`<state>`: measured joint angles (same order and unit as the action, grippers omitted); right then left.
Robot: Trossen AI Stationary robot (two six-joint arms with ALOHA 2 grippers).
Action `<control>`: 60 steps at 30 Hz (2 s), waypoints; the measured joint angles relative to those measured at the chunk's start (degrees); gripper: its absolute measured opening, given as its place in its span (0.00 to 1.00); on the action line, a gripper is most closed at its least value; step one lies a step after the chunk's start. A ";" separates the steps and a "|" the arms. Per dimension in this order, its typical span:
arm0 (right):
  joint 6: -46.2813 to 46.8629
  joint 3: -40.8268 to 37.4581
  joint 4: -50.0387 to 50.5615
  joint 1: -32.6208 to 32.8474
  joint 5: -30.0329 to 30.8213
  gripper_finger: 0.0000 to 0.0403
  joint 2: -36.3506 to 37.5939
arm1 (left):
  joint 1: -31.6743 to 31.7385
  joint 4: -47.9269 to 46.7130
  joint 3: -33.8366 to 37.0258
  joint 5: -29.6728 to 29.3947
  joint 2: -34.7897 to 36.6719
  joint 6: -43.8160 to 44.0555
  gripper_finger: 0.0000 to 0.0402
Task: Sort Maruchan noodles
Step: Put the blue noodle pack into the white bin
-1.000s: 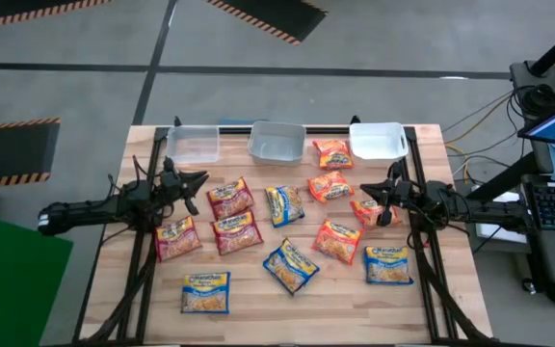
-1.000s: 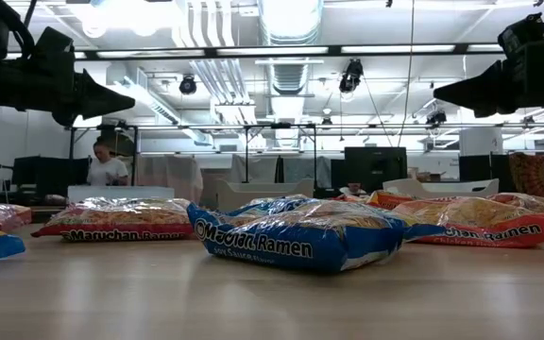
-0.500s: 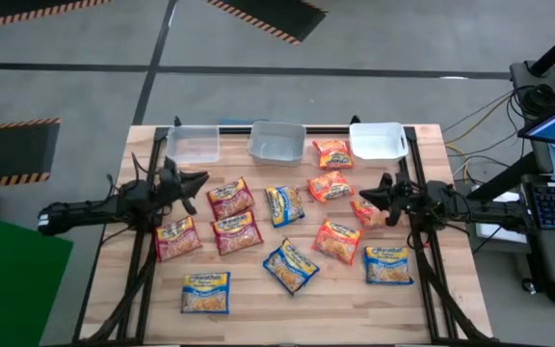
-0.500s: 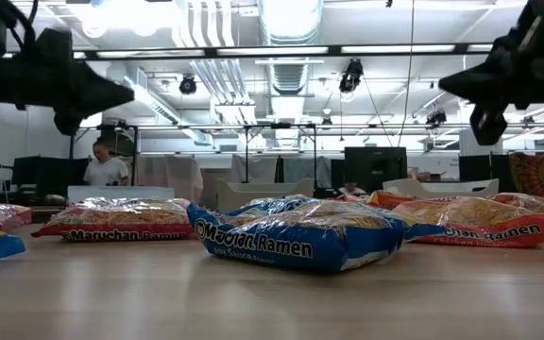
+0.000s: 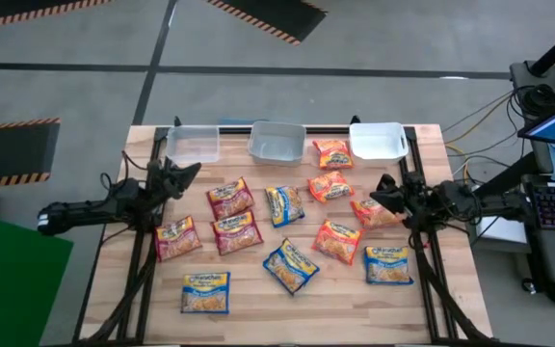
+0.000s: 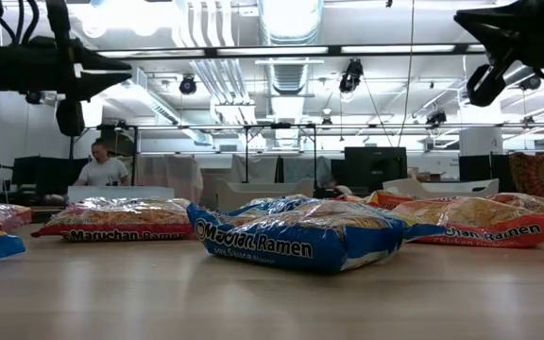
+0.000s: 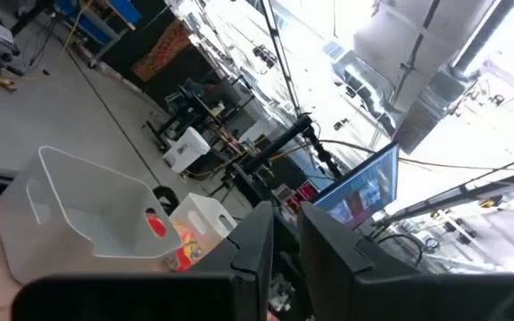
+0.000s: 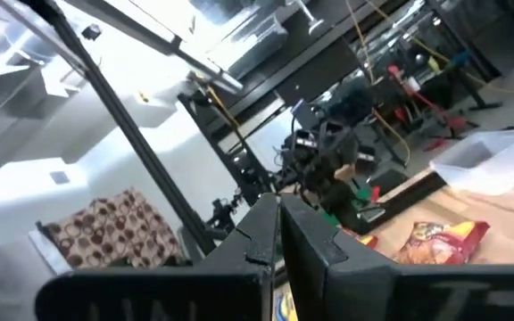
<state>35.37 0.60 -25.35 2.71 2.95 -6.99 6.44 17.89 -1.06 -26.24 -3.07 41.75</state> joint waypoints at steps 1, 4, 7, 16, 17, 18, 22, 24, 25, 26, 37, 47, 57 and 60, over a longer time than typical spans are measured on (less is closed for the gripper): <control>0.05 0.00 -0.45 0.19 0.10 0.02 -1.05 | 0.00 0.02 0.00 -0.83 0.00 -1.10 0.10; 0.90 0.06 -1.07 0.31 0.13 0.02 -4.52 | 0.00 0.04 0.00 -5.23 0.00 -6.38 0.10; 1.12 0.86 -0.69 0.29 0.16 0.02 -8.52 | 0.00 0.98 0.00 -5.75 -0.24 -7.74 0.10; -1.34 12.89 7.79 -0.84 6.53 0.02 -24.32 | -0.07 18.46 0.00 1.83 -10.08 -12.91 0.10; -1.06 14.69 8.87 -1.22 6.63 0.02 -26.26 | -0.07 20.38 0.00 3.12 -11.85 -12.97 0.10; -0.62 16.42 9.64 -1.60 6.63 0.02 -28.06 | -0.07 22.23 0.00 4.49 -13.71 -12.97 0.10; 0.06 23.65 13.53 -2.07 6.66 0.02 -35.36 | -0.07 28.76 0.00 9.93 -21.08 -12.33 0.10; 0.32 26.89 16.28 -1.97 6.39 0.02 -38.78 | -0.07 31.06 0.00 11.89 -24.44 -11.50 0.10; 0.91 28.84 16.65 -2.00 6.13 0.02 -40.40 | -0.12 32.00 0.00 12.60 -25.90 -11.06 0.10; 1.36 30.76 17.04 -2.00 6.09 0.02 -41.93 | -0.13 32.66 0.00 13.41 -27.32 -10.88 0.10; 2.23 43.73 28.36 -2.00 5.93 0.02 -55.56 | -3.81 26.05 -10.36 19.48 -44.11 -15.88 0.09; 3.02 44.96 28.54 -2.65 5.44 0.02 -61.66 | -5.29 14.01 -20.62 22.73 -56.01 -24.24 0.09; 3.52 44.89 28.16 -4.18 5.62 0.02 -66.93 | -5.77 11.39 -23.58 22.88 -65.97 -27.39 0.09; 3.63 44.85 28.85 -5.39 5.60 0.02 -67.41 | -5.82 11.92 -23.95 22.88 -69.34 -27.79 0.09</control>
<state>39.01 45.45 3.50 -2.68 8.55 -74.41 0.61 29.81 -25.01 -3.36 -72.41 13.96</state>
